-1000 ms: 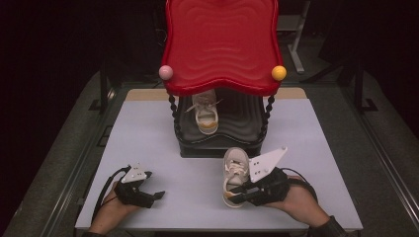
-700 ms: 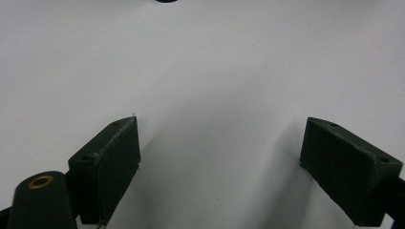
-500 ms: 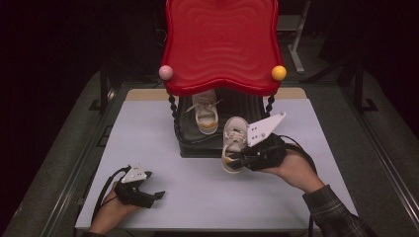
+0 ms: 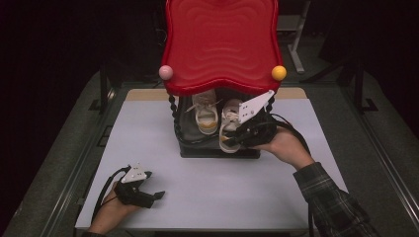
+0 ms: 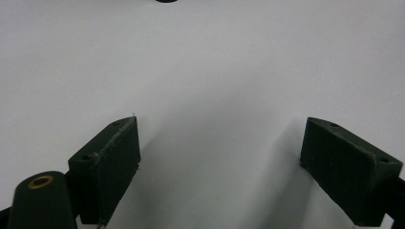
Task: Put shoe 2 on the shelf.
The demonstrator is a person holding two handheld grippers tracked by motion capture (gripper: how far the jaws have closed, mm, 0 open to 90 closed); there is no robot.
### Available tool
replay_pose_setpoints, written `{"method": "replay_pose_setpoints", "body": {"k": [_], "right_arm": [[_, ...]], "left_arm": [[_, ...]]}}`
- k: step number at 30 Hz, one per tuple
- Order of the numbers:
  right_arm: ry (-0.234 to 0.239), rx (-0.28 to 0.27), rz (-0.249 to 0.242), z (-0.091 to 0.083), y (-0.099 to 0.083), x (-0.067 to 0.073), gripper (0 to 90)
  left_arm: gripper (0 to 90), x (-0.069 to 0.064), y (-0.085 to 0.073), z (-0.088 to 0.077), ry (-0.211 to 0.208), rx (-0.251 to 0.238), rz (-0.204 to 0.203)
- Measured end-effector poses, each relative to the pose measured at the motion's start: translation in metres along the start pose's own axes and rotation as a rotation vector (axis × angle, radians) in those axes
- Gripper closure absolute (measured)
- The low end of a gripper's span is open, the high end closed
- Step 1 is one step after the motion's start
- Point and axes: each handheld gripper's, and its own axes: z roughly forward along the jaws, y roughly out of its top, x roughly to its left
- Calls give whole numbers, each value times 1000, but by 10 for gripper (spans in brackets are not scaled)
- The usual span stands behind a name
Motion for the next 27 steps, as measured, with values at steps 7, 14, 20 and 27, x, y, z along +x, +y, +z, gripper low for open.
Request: {"method": "replay_pose_setpoints", "body": {"k": [7,14,20,27], "right_arm": [[-30,16,-4,5,4,-13,787],[-47,24,-21,12,0,-22,785],[-69,42,-32,16,-1,-23,784],[-89,55,-58,21,-1,-20,754]], "left_arm": [[126,0,0,0,1,-1,0],[126,0,0,0,2,-3,0],[126,0,0,0,2,-3,0],[126,0,0,0,2,-2,0]]}}
